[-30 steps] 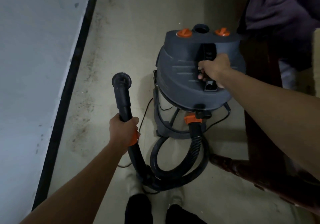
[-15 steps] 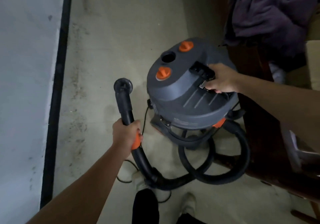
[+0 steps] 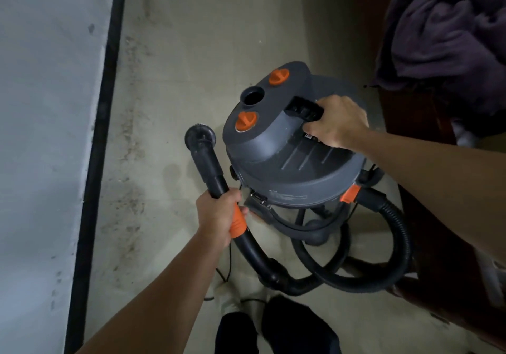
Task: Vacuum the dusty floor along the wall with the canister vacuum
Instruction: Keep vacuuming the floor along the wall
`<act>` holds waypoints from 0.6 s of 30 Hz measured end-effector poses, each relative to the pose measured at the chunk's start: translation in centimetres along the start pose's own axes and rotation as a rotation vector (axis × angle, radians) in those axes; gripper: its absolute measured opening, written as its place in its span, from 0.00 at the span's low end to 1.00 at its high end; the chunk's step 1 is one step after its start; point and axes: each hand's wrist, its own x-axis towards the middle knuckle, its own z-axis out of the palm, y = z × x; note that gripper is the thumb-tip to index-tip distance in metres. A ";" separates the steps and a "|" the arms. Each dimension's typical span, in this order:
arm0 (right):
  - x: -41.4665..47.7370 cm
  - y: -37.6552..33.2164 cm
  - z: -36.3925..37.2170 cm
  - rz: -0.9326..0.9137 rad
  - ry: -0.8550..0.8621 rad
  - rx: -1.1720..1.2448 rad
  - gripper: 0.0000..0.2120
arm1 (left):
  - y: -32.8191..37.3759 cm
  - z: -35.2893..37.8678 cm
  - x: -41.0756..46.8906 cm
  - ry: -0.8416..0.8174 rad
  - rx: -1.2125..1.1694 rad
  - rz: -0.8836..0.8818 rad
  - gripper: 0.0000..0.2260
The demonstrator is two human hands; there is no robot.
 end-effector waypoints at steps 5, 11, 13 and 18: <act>3.4 -0.9 -1.0 0.069 -0.048 0.060 0.10 | 3.2 2.7 0.4 -0.007 -0.062 -0.051 0.06; 8.7 0.4 -4.4 0.193 -0.138 0.151 0.08 | 8.4 6.6 0.7 -0.028 -0.024 -0.096 0.05; 10.4 1.2 -6.0 0.237 -0.128 0.188 0.09 | 10.4 8.0 0.7 -0.039 -0.002 -0.098 0.05; 15.1 1.9 -9.9 0.323 -0.040 0.331 0.11 | 15.2 11.4 2.0 -0.061 -0.001 -0.087 0.04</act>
